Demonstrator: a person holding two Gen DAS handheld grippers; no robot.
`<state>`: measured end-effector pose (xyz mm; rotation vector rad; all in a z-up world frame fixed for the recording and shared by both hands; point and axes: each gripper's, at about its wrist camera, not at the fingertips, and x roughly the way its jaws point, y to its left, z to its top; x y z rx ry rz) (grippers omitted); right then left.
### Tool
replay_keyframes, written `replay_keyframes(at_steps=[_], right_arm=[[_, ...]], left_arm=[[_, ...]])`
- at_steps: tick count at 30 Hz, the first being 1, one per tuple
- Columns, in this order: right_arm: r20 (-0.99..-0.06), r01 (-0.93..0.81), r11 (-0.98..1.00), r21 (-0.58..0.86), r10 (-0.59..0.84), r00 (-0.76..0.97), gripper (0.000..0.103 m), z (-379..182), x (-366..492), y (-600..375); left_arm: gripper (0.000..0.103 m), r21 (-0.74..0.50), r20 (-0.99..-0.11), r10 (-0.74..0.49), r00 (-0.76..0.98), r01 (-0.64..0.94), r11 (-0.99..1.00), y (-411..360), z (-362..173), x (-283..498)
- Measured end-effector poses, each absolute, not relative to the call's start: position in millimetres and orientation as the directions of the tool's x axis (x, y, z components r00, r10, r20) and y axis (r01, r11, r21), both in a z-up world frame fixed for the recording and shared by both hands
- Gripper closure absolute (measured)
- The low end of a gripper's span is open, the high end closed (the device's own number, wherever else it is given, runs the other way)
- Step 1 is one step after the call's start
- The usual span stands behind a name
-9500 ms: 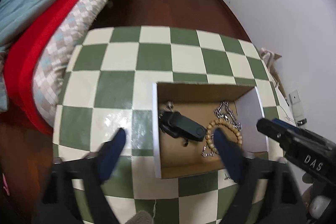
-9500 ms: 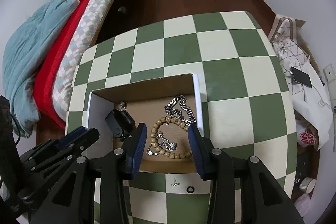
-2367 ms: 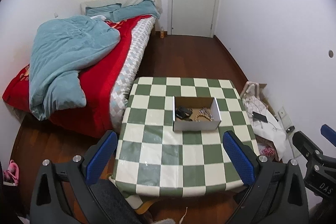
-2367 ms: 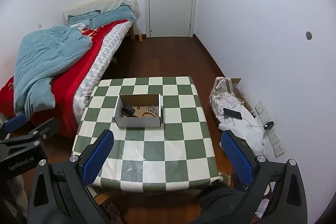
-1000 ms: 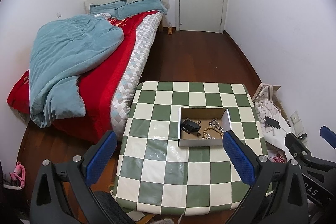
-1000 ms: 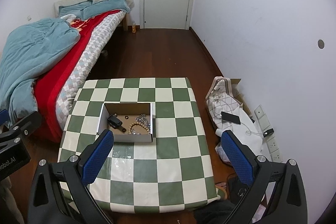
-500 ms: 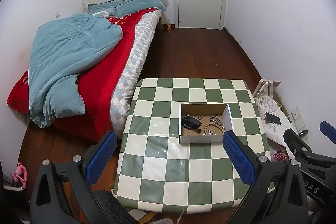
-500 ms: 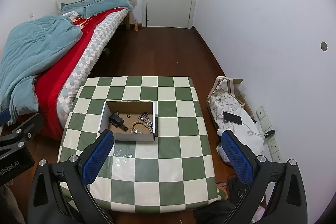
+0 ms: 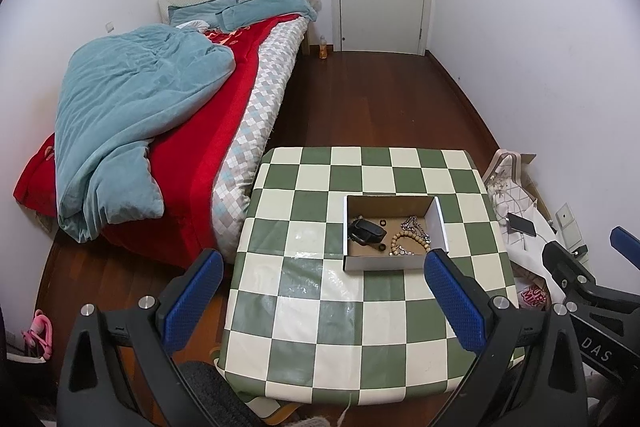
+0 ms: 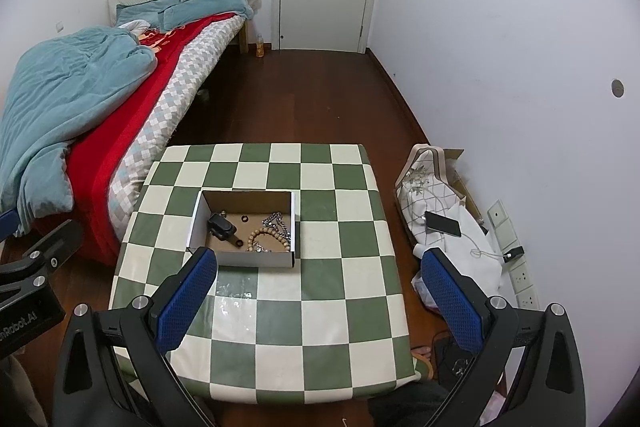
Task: Organize jewelry
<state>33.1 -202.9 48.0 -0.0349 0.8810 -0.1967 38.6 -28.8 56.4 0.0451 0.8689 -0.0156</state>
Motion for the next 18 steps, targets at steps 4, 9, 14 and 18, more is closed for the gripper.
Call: replay_keyframes(at_steps=[4,9,14,18], right_arm=[[-0.764,0.153,0.982,-0.111,-0.183,0.619,0.000,47.6,32.2,-201.3],[-0.765,0.149,0.983,-0.111,-0.181,0.619,0.000,47.7,32.0,-200.2],[-0.763,0.144,0.984,-0.110,-0.176,0.622,0.000,50.8,34.8,-198.0],[-0.762,0.138,0.984,-0.109,-0.173,0.625,0.000,53.5,36.0,-195.3]], left_arm=[[0.000,0.036,-0.763,0.005,0.647,0.034,0.999,-27.5,56.0,37.8],[0.000,0.037,-0.761,0.007,0.649,0.033,0.999,-25.8,55.0,35.7],[0.000,0.039,-0.761,0.009,0.649,0.032,0.999,-25.2,54.9,35.8],[0.000,0.038,-0.760,0.008,0.650,0.031,0.999,-23.5,55.6,36.2]])
